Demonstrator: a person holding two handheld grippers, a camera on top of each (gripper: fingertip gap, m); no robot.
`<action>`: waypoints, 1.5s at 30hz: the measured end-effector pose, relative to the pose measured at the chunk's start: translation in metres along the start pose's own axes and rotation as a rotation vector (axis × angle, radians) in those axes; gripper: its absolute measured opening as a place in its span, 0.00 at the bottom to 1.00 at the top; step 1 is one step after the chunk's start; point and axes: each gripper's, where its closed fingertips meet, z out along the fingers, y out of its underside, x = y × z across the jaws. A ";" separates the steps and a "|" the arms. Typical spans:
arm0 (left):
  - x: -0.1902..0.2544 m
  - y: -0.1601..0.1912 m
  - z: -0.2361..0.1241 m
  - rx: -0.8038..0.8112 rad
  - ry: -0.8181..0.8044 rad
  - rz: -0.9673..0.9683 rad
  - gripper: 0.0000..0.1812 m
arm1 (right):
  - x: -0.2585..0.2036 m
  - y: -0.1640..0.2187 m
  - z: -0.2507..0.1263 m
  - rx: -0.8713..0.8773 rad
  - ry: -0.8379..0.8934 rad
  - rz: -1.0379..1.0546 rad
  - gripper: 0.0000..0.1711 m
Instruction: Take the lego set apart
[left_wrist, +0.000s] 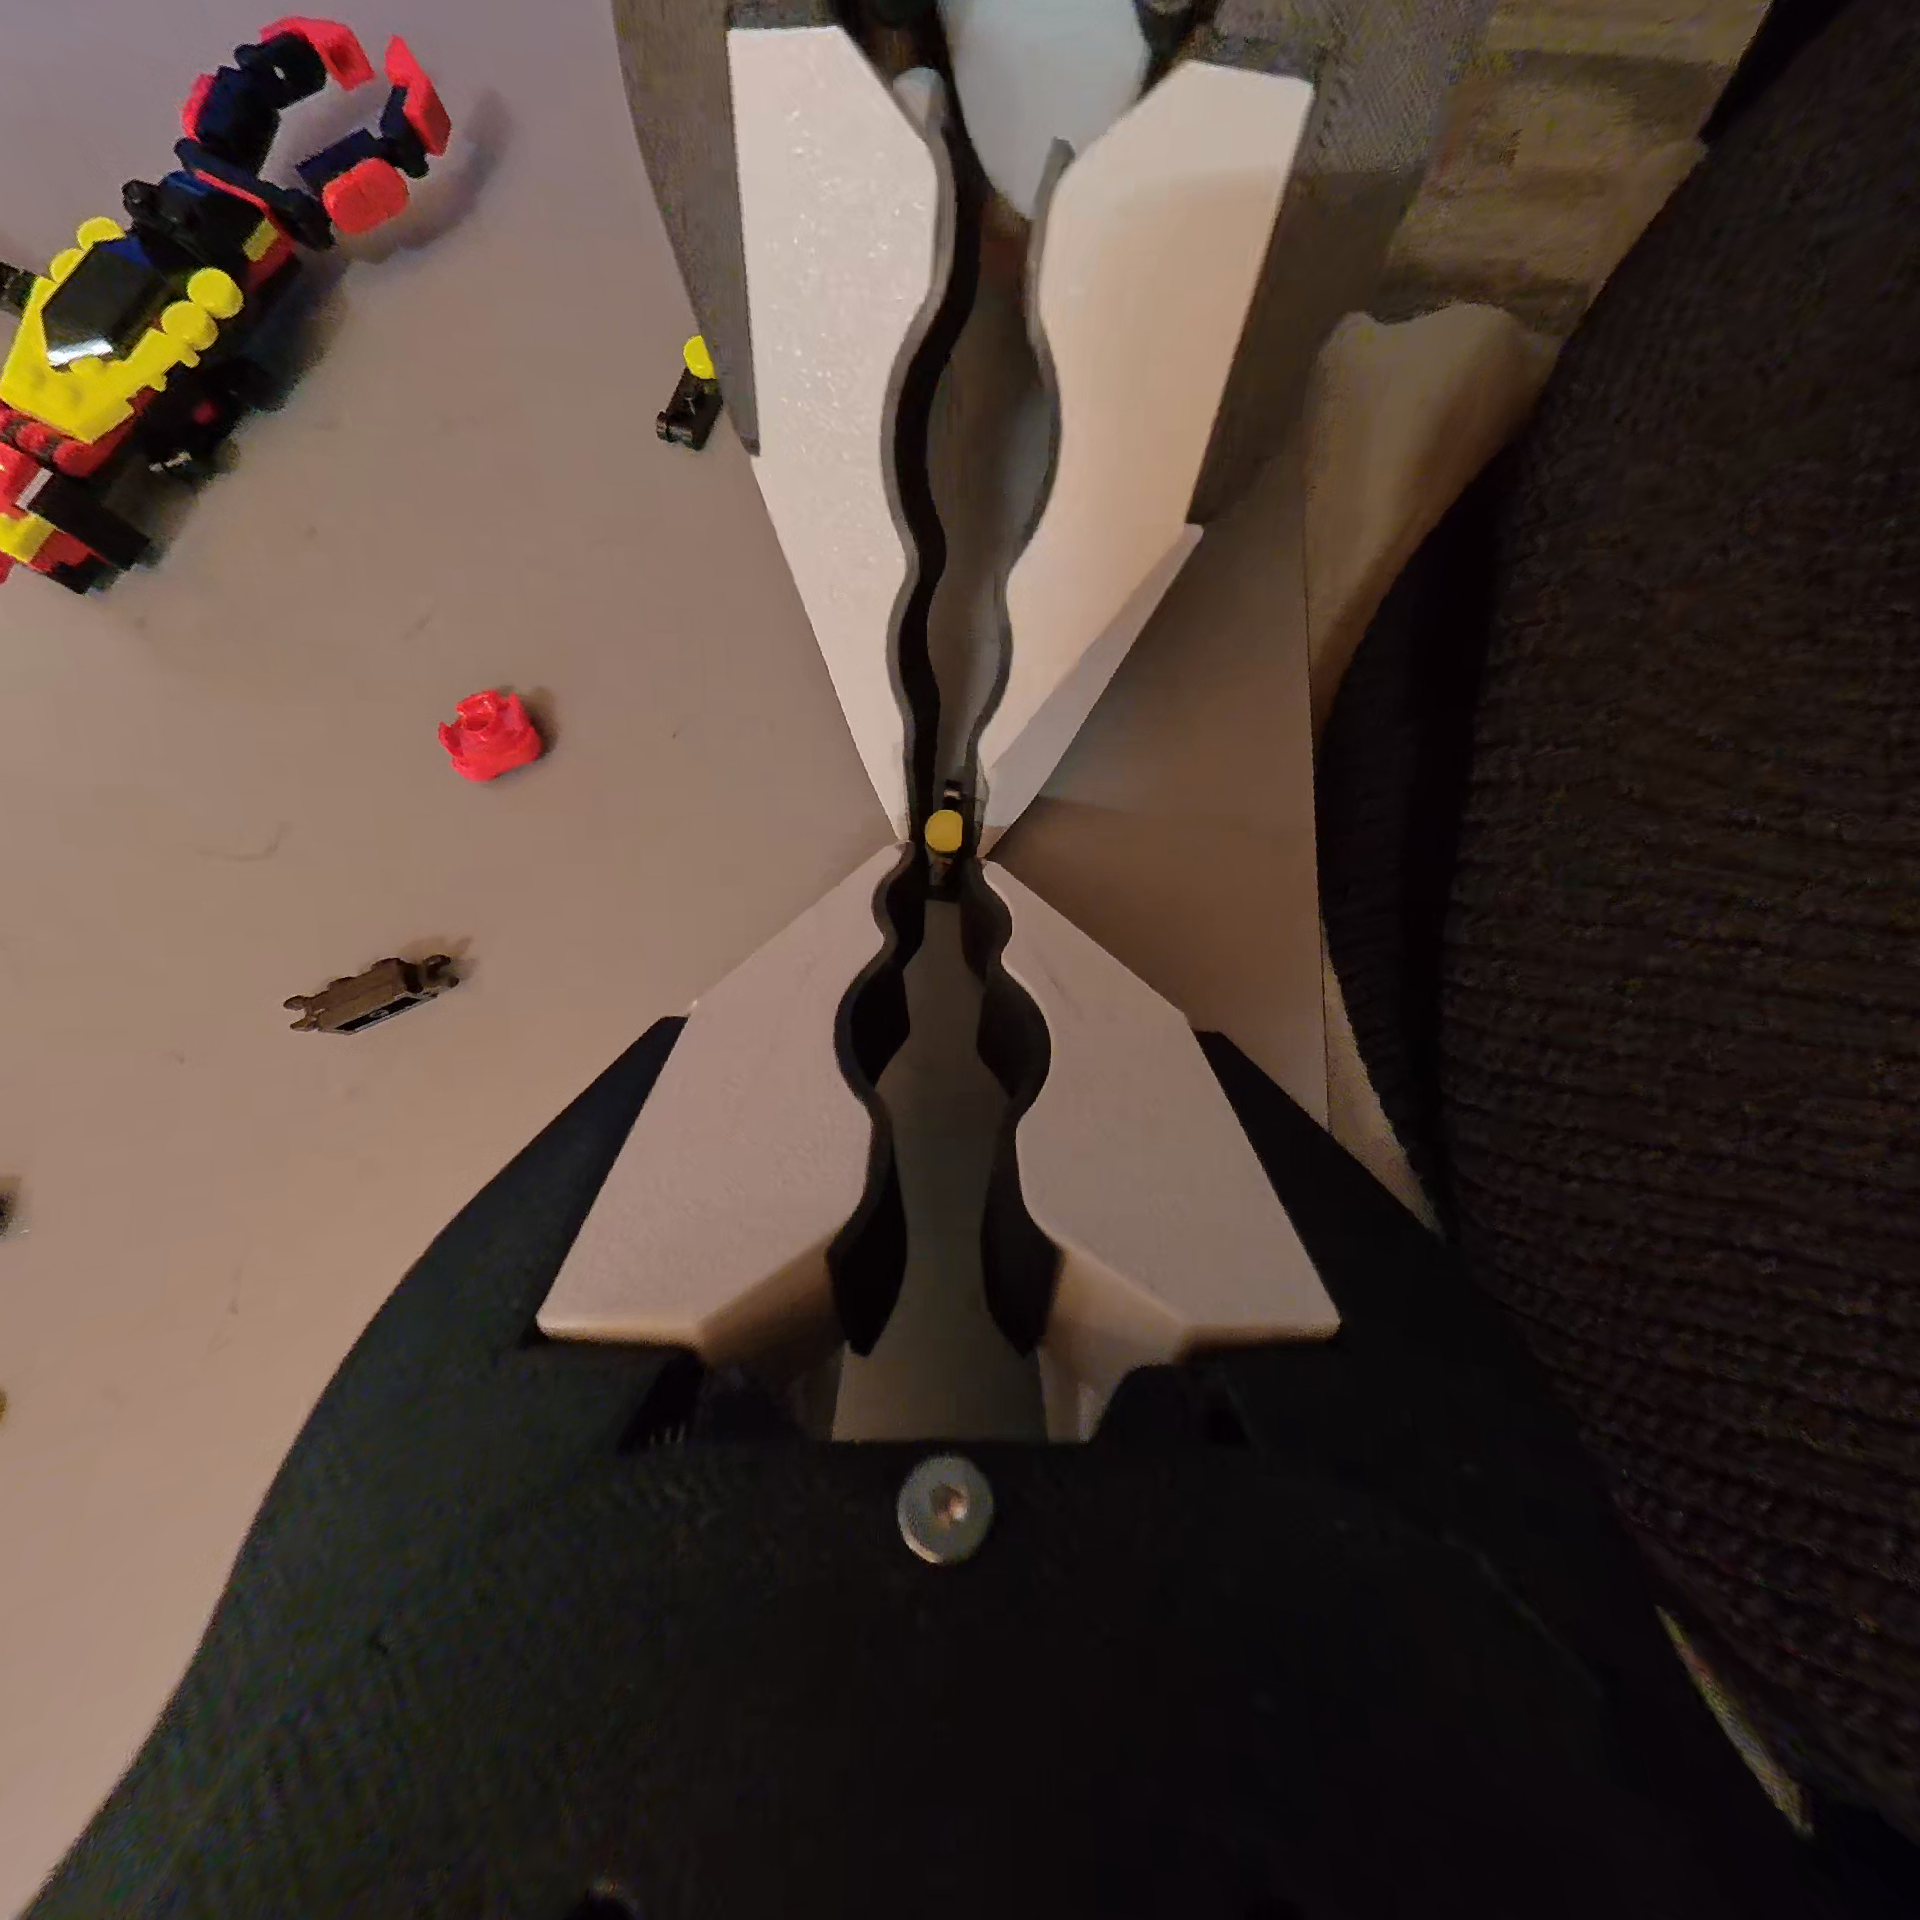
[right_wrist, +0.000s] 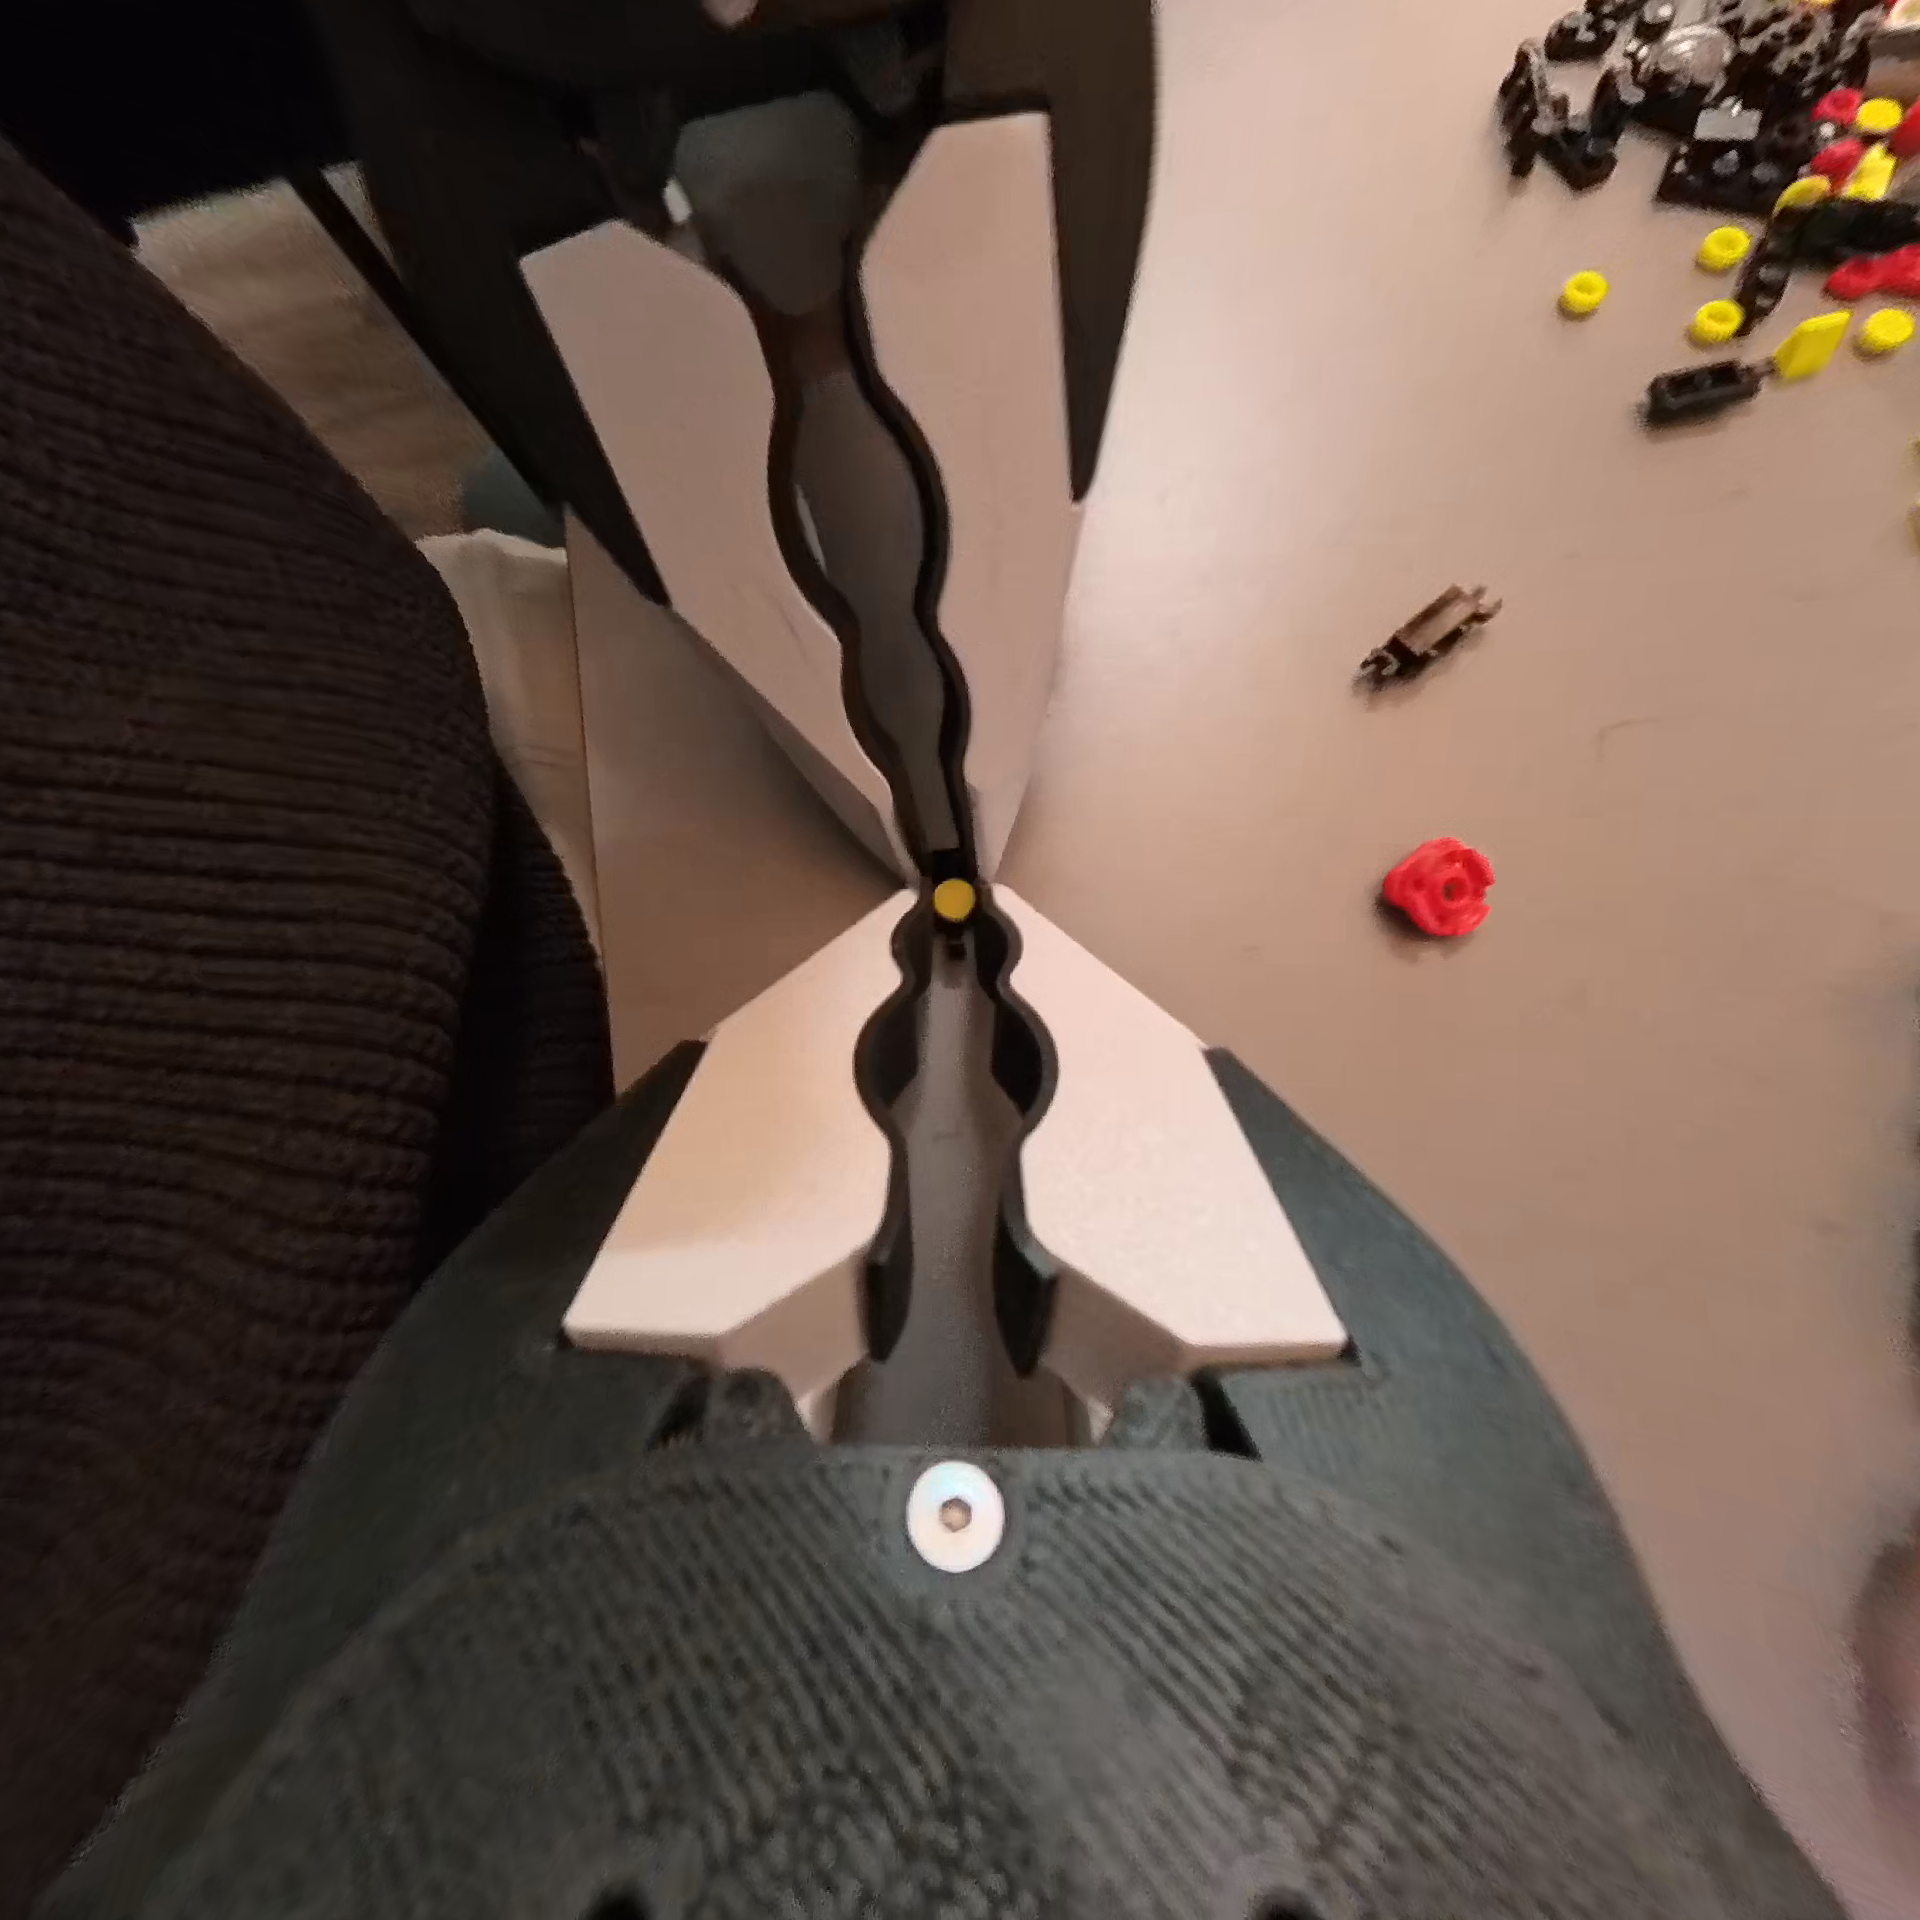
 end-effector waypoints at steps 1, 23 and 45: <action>0.000 0.000 0.000 -0.005 -0.008 0.010 0.04 | 0.000 0.000 0.000 0.008 -0.016 0.037 0.04; -0.011 -0.021 -0.014 0.127 -0.031 -0.054 0.04 | 0.012 -0.018 -0.022 0.198 -0.152 0.321 0.04; -0.009 -0.004 -0.004 0.051 -0.022 -0.036 0.08 | 0.010 0.007 -0.007 0.005 0.020 0.056 0.01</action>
